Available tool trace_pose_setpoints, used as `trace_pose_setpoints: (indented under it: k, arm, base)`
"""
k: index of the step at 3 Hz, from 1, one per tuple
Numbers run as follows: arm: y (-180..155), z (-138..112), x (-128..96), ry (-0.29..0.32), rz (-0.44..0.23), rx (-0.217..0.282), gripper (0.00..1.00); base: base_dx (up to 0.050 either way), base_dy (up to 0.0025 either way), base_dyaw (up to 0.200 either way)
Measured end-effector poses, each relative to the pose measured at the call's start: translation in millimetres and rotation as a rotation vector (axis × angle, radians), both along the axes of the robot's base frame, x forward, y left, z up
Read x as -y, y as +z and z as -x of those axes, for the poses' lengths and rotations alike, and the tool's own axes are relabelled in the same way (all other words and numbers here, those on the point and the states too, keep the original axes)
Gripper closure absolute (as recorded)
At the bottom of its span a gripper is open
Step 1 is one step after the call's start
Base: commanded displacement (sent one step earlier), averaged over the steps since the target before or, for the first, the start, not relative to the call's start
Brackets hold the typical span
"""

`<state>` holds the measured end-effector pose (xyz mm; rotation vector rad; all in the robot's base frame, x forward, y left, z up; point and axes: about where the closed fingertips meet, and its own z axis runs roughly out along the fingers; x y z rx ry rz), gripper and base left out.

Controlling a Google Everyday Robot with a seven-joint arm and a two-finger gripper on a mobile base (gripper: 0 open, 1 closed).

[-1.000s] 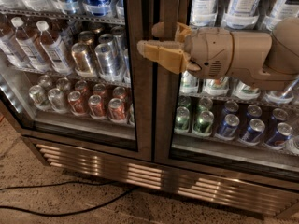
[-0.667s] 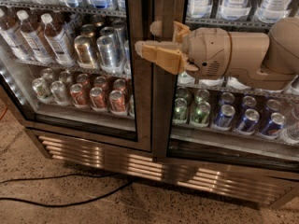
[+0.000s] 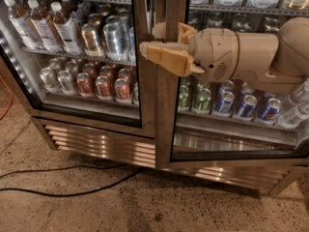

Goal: Open right fridge door

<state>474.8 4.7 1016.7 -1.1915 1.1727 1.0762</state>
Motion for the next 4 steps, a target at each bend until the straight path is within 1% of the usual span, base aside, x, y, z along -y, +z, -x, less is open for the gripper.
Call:
trace_pose_setpoints:
  k: [2, 4]
  arm:
    - [0.0, 0.0, 0.0, 0.000, 0.000, 0.000, 1.00]
    - [0.0, 0.0, 0.0, 0.000, 0.000, 0.000, 1.00]
  base:
    - [-0.050, -0.00004, 0.000]
    - [0.000, 0.00007, -0.200]
